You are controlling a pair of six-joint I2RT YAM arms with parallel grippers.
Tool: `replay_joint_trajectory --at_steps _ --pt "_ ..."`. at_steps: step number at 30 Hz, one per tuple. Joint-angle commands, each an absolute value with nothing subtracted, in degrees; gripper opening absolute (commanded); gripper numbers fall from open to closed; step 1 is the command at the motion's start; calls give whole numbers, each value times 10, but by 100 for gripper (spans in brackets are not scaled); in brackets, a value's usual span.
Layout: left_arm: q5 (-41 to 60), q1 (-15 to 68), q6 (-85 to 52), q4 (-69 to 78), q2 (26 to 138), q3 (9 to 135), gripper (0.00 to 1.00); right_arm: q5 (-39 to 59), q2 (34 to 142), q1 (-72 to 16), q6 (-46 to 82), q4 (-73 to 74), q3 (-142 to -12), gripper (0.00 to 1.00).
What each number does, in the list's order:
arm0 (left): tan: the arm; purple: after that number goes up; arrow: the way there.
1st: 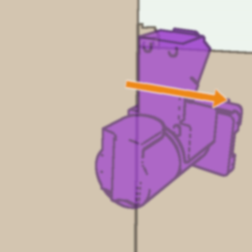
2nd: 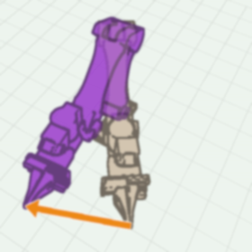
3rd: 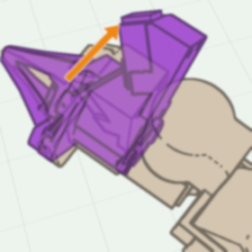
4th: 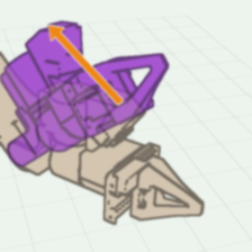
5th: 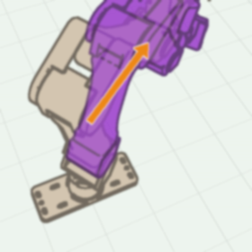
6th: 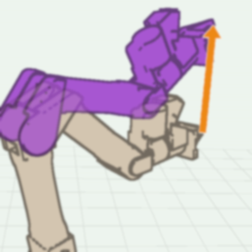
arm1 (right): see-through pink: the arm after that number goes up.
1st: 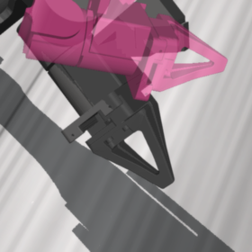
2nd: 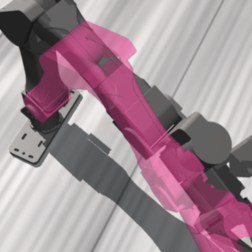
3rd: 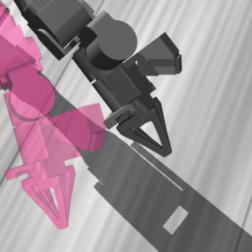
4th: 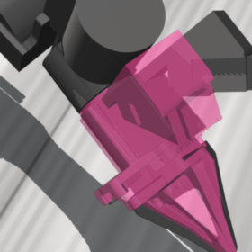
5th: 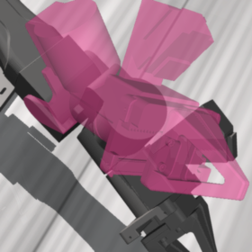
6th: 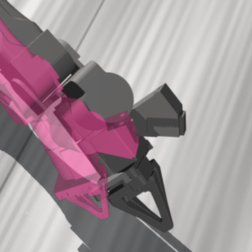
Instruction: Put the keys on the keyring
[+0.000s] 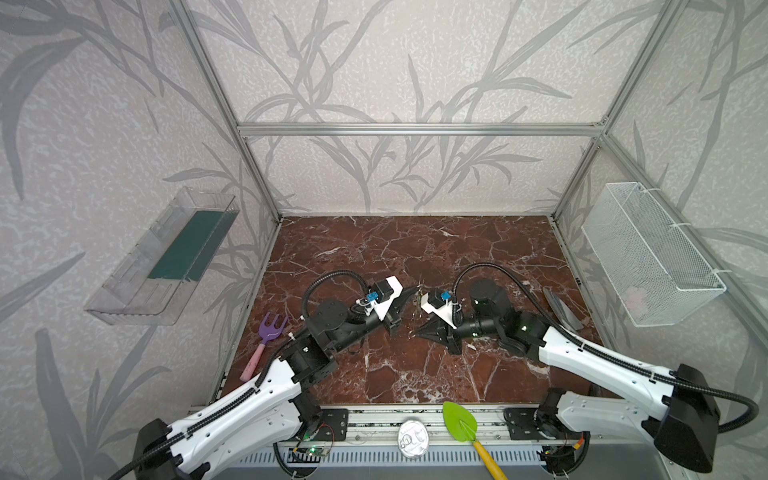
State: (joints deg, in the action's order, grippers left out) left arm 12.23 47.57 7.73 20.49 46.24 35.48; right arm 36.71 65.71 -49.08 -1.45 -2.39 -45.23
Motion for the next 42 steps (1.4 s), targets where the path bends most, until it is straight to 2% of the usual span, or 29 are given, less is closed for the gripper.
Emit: replay_joint_trajectory --at_steps 1,7,24,42 --pt "117 475 83 225 449 362 0 379 659 -495 -12 -7 -462 2" --pt "107 475 86 225 441 358 0 368 651 -496 -13 -17 -461 0" --pt "78 475 98 206 405 345 0 237 606 -496 -1 -77 -467 0" --pt "69 475 106 200 393 337 0 187 594 -491 19 -101 -495 0"
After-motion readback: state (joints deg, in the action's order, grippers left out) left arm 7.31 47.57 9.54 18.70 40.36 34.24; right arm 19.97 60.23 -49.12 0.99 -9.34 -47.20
